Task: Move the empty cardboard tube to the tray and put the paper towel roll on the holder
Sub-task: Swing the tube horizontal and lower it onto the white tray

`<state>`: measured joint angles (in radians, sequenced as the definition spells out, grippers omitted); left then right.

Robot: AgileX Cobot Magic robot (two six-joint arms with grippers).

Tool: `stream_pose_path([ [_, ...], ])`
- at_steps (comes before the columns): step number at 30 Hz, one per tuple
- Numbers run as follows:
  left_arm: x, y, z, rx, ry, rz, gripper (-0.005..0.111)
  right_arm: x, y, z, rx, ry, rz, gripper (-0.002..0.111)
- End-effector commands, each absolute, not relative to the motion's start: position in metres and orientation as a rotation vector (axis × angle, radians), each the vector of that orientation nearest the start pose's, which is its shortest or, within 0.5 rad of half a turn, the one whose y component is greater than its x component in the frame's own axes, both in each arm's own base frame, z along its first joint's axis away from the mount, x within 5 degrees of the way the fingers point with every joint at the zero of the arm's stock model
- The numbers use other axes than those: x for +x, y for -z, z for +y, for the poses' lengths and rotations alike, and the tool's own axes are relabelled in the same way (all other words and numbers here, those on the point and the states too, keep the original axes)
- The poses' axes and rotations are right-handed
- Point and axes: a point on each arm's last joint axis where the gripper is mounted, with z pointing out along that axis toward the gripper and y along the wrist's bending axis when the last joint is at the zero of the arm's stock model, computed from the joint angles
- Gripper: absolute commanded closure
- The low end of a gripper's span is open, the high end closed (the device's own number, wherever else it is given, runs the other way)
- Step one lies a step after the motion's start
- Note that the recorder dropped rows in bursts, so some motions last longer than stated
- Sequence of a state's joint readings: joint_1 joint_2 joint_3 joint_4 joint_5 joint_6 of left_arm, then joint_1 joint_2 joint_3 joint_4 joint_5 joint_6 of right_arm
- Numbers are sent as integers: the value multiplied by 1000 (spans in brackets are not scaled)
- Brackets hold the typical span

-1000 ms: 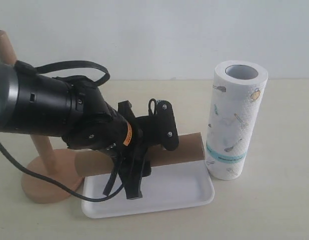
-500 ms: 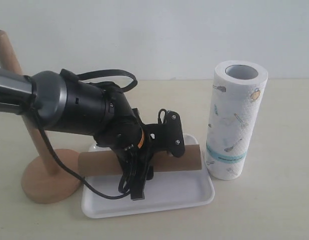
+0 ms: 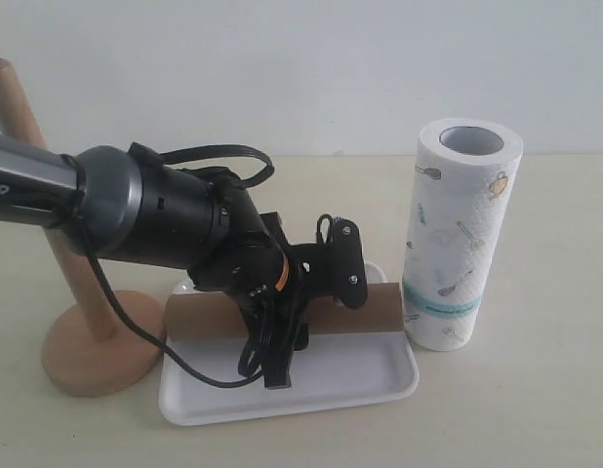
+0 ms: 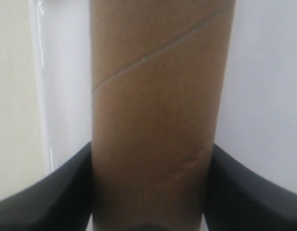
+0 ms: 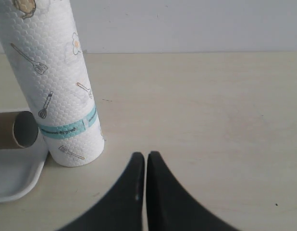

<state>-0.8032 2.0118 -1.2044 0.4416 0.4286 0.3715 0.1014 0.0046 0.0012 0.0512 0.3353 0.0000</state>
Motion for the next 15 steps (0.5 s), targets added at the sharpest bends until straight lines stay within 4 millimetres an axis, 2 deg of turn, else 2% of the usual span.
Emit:
stream_pose_path([
  [1, 287, -129, -280, 1859, -212, 1908, 103, 53, -183, 7, -60, -116, 1815, 107],
  [5, 287, -119, -280, 1875, -211, 1927, 103, 53, -183, 7, -60, -116, 1815, 107],
  [15, 287, -118, -282, 1848, -189, 1933, 102, 53, -183, 7, -60, -116, 1815, 107],
])
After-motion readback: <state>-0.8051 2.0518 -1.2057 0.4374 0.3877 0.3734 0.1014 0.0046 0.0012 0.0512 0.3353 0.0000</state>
